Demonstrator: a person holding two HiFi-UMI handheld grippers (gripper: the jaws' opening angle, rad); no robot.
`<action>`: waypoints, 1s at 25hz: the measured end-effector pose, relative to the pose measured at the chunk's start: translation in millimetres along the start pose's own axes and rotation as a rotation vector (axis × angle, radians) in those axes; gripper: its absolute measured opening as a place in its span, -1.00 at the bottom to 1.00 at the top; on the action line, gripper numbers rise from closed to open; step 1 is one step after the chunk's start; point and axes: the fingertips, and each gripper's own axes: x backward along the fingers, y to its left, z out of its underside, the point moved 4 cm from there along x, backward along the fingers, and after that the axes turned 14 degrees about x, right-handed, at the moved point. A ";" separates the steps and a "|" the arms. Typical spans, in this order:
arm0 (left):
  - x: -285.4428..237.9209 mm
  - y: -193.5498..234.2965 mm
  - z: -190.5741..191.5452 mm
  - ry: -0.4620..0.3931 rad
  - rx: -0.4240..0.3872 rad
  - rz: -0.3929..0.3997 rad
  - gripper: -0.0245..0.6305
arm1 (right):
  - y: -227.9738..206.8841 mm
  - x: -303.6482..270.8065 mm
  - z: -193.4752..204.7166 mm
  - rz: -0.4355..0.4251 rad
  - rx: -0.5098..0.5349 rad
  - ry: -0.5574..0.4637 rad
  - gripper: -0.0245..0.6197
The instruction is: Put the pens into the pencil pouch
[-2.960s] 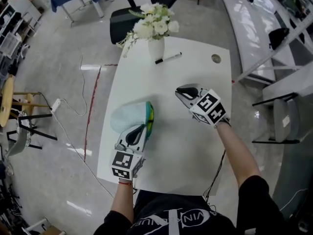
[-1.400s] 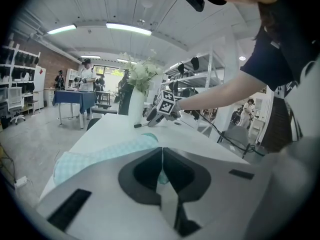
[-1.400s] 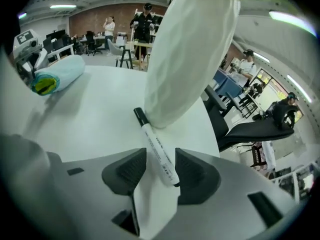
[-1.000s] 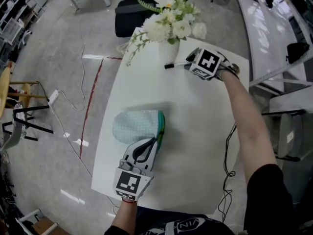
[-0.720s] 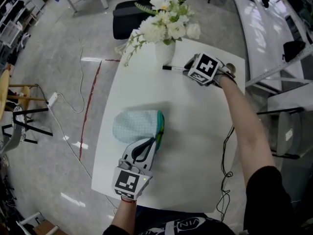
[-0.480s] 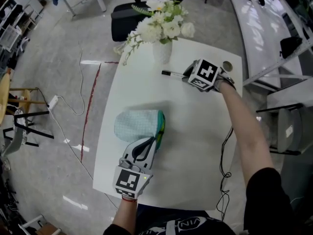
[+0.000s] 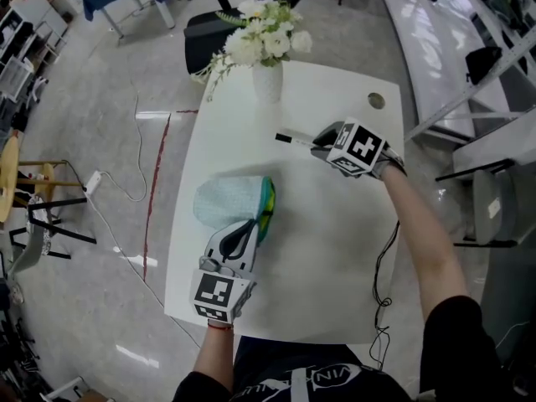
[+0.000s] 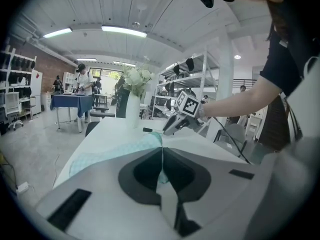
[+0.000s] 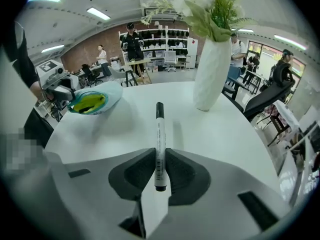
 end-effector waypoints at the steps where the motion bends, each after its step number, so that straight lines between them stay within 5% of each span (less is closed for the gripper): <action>1: 1.2 0.9 0.0 -0.001 -0.003 -0.002 -0.90 | 8.0 4.5 -2.3 0.003 0.008 -0.003 -0.69; 12: 15.3 10.2 1.0 -0.003 0.010 -0.027 -0.90 | 106.5 46.3 -43.5 -0.016 0.085 -0.072 -0.69; 25: 29.2 9.2 2.8 -0.036 0.048 -0.051 -0.90 | 182.8 44.1 -57.8 -0.091 0.057 -0.089 -0.69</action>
